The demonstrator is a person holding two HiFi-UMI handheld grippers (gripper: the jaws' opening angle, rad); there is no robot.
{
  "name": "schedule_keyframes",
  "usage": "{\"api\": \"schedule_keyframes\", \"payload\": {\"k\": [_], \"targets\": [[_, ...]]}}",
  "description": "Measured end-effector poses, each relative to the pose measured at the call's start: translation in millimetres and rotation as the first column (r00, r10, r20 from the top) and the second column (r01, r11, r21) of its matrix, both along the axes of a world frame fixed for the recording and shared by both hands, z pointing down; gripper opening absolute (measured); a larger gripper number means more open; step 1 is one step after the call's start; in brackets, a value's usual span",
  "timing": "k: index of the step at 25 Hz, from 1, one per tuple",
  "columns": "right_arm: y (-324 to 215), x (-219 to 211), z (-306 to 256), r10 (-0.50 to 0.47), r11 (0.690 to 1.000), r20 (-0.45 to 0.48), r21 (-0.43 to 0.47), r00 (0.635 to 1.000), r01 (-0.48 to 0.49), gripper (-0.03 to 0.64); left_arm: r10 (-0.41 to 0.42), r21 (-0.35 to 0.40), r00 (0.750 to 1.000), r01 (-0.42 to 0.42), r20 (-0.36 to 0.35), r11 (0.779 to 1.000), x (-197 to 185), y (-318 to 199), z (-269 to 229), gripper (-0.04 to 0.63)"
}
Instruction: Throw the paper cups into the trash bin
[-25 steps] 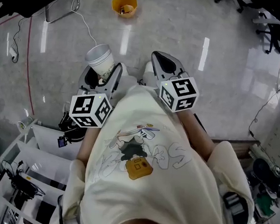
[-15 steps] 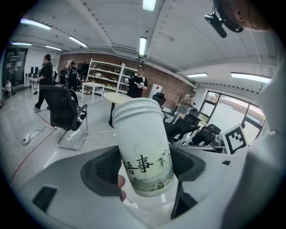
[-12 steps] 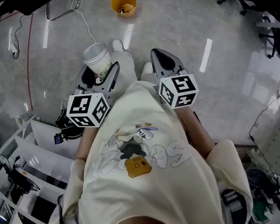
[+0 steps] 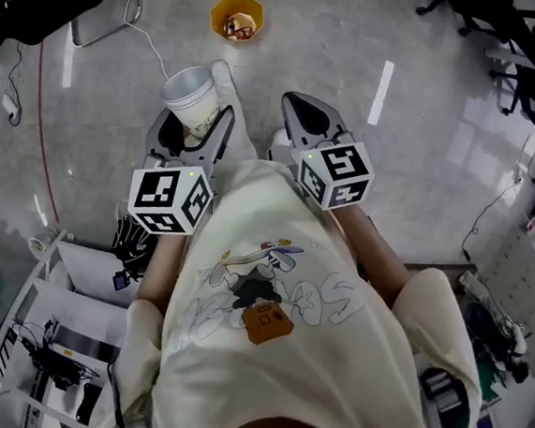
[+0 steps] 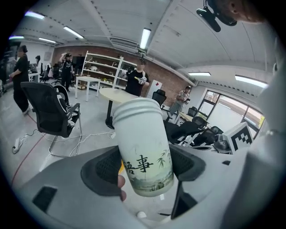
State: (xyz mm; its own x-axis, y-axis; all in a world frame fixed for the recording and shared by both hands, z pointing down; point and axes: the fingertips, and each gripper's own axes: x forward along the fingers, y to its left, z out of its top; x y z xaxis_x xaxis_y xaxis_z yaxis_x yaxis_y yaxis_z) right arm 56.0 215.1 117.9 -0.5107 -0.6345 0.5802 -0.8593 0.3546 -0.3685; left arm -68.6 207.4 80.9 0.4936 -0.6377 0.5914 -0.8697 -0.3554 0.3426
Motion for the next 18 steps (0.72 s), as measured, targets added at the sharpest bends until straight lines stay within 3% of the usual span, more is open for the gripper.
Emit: {"api": "schedule_keyframes", "payload": {"k": [5,10,18], "targets": [[-92,-43,11,-0.005,1.000,-0.062,-0.005,0.998,0.005,0.008,0.087,-0.042,0.996,-0.087,-0.011,0.995,-28,-90,21,0.337],[-161,-65,12,0.009,1.000,-0.084,0.002,0.996,-0.009,0.008,0.107,-0.060,0.994,-0.109,-0.036,0.992,-45,-150,24,0.337],[-229,-63,31,-0.057,0.998,-0.079,-0.037,0.995,0.054,0.008,0.000,-0.103,1.000,-0.003,-0.029,0.995,-58,-218,50,0.337]]}}
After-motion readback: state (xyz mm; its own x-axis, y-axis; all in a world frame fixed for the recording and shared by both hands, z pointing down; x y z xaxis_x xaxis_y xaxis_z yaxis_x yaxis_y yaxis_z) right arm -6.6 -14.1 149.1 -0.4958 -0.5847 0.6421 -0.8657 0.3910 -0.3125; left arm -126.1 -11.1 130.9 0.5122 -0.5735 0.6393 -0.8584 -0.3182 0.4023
